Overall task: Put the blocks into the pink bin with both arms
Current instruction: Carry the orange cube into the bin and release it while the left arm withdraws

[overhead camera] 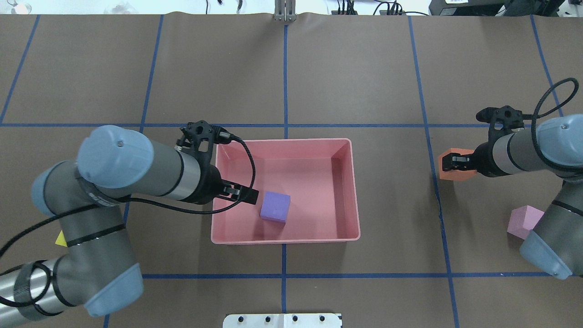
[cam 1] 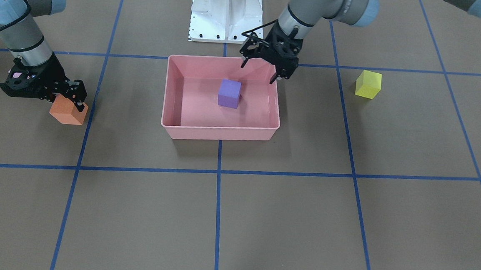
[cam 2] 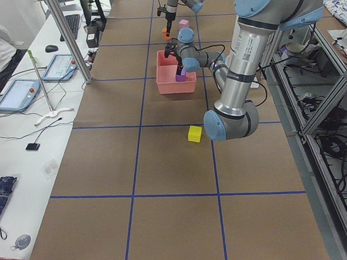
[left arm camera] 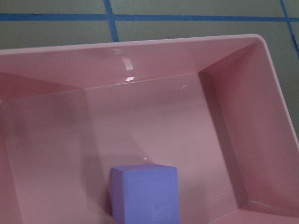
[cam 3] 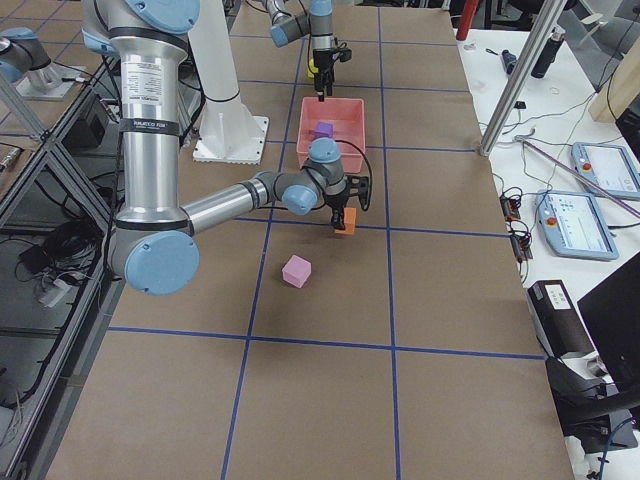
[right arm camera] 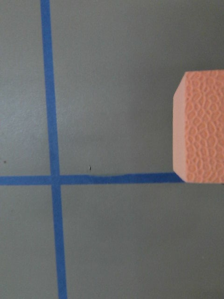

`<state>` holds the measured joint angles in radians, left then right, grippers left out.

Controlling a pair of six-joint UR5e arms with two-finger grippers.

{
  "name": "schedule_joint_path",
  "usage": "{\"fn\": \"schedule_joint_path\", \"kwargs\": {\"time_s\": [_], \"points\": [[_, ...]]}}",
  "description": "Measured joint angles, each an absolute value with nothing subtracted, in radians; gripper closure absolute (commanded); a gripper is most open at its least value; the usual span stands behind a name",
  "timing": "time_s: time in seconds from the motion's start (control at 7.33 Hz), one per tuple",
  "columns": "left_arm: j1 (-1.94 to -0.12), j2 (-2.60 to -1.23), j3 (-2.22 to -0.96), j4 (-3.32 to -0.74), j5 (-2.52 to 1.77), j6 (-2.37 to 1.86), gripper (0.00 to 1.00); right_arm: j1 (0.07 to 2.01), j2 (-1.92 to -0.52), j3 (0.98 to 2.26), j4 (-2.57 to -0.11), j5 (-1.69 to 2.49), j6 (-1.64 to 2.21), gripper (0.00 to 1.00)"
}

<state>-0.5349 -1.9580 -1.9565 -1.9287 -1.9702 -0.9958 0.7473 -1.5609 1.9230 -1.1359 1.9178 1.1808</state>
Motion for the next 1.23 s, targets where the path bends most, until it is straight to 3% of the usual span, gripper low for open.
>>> {"fn": "schedule_joint_path", "kwargs": {"time_s": [0.68,0.82,0.95,1.23], "points": [[-0.874,-1.543,-2.036,-1.941,-2.207,-0.521,0.00,0.669,-1.161,2.059,-1.653,1.922,1.483,1.00],[-0.912,-1.467,-2.033,-1.956,-2.207,-0.442,0.00,0.611,-1.085,2.055,-1.710,1.886,1.554,0.09],[-0.935,-1.396,-2.028,-1.989,-2.207,-0.389,0.00,0.550,-1.026,2.040,-1.740,1.837,1.611,0.00],[-0.945,-1.297,-2.022,-2.072,-2.178,-0.406,0.00,0.483,-0.966,2.008,-1.757,1.770,1.656,0.00]]}}
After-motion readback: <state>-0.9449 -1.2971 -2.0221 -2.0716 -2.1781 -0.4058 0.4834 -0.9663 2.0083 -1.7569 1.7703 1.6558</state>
